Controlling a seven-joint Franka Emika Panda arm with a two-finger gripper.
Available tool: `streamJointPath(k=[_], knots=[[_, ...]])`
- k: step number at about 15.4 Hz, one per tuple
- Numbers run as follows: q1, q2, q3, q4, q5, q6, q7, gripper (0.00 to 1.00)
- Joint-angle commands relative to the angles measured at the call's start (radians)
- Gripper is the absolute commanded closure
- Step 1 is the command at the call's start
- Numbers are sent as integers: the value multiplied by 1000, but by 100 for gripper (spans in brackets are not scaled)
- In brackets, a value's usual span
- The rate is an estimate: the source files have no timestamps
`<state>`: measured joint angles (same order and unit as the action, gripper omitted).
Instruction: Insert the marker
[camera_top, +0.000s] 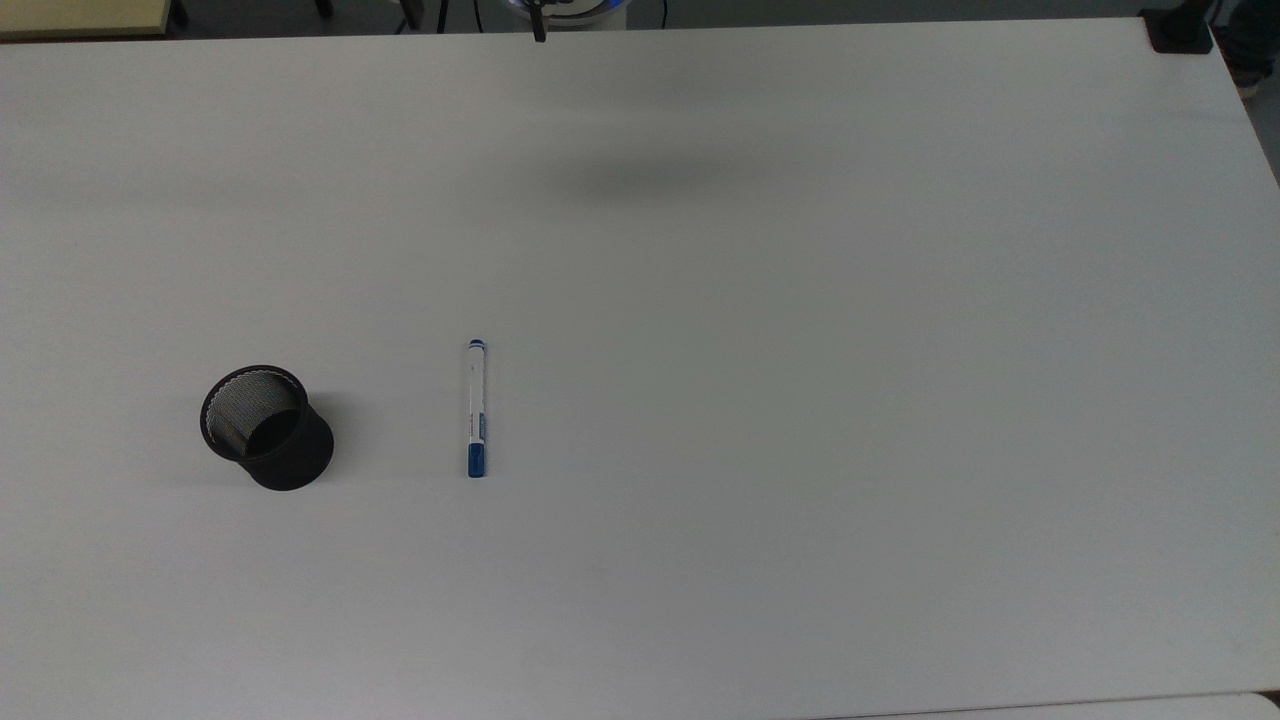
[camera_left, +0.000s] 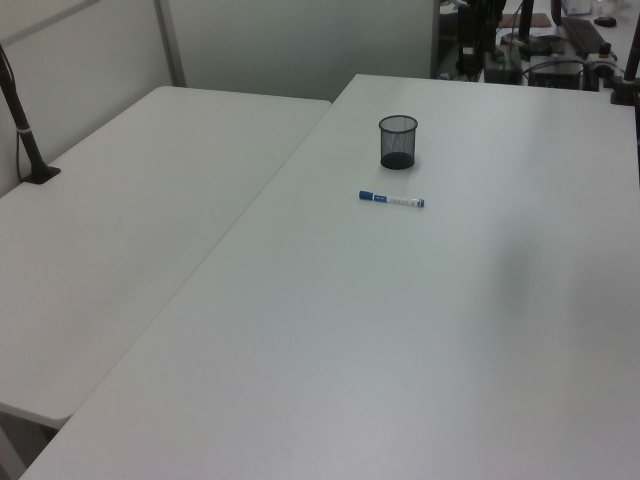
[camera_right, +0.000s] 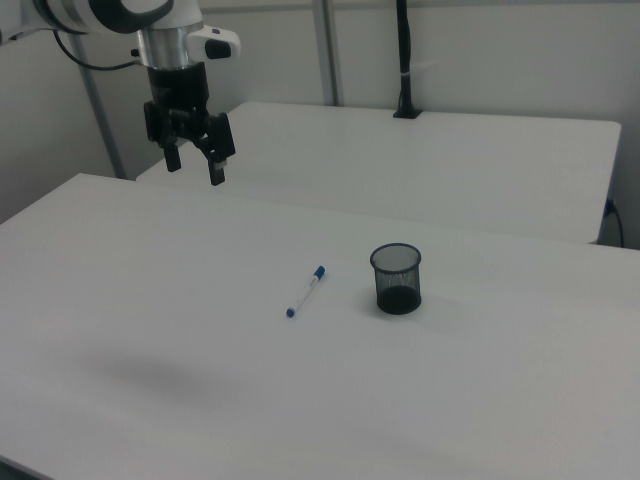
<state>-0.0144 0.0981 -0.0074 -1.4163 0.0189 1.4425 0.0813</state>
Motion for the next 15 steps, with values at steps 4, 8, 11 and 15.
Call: streamJointPath(k=[4,8,11,15], knots=[[-82,11,-13,-9,22,65,-187,0],[-79,18,-11,-10,24,72,-192,0],[-84,20,-11,-10,24,72,-193,0],[-85,29,-13,-9,21,73,-195,0]])
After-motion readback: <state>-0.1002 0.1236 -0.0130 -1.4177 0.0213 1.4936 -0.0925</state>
